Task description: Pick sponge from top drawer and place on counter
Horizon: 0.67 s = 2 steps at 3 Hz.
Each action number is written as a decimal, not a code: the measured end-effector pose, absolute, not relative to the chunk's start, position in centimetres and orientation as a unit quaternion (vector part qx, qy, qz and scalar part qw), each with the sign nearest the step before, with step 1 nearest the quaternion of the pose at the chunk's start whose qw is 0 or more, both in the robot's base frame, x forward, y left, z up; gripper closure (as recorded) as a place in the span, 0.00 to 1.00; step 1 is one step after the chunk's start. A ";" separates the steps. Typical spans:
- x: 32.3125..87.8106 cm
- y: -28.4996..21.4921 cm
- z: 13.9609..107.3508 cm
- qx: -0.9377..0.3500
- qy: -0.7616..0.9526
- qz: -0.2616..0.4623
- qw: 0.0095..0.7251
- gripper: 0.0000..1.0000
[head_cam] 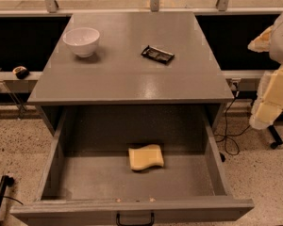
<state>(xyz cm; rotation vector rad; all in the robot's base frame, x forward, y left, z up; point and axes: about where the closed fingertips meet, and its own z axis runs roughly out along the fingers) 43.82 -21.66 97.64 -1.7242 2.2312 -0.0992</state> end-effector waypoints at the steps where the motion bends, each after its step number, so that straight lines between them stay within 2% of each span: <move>1: 43.8 -21.7 97.6 -0.603 0.781 -0.035 0.159 0.00; 2: 44.8 -21.2 95.1 -0.611 0.779 -0.022 0.142 0.00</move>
Offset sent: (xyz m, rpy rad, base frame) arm 0.0231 0.0101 -0.0645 -0.0113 0.1232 0.0393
